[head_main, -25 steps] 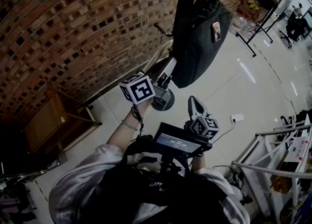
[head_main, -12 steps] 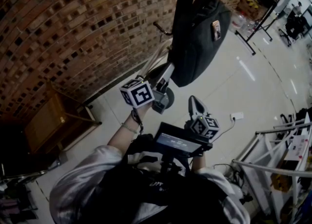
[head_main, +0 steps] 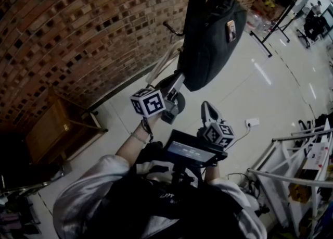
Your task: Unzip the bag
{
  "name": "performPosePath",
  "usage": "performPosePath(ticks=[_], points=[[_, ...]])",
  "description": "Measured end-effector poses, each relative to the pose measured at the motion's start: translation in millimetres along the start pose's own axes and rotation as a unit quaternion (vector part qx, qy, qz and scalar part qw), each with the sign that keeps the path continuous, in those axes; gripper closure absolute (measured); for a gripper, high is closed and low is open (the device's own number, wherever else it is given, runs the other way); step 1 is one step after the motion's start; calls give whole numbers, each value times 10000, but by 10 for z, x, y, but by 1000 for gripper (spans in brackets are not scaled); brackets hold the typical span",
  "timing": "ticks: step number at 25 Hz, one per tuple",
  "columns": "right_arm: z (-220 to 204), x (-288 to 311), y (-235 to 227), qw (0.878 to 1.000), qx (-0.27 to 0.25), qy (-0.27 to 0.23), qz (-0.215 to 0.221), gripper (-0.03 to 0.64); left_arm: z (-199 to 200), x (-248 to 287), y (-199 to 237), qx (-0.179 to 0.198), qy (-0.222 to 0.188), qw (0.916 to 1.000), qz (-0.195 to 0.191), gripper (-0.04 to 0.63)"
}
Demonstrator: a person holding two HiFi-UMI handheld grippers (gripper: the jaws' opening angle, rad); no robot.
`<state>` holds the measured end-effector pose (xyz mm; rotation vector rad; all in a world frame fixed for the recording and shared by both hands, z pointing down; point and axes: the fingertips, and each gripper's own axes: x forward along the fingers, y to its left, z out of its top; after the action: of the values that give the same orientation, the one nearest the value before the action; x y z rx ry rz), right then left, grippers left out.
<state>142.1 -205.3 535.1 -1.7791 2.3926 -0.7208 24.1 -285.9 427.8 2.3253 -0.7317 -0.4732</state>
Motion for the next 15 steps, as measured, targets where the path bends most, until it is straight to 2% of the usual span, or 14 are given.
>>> performPosePath(ticks=[6,15], points=[[-3,-1,-5,10000,-11,-3,-15,629,-150,19,73,637,250,9974,213,583],[-17,-10,-4,10000,-33,24,-14,629,-321,45,193,1157,460,9909,517,583]])
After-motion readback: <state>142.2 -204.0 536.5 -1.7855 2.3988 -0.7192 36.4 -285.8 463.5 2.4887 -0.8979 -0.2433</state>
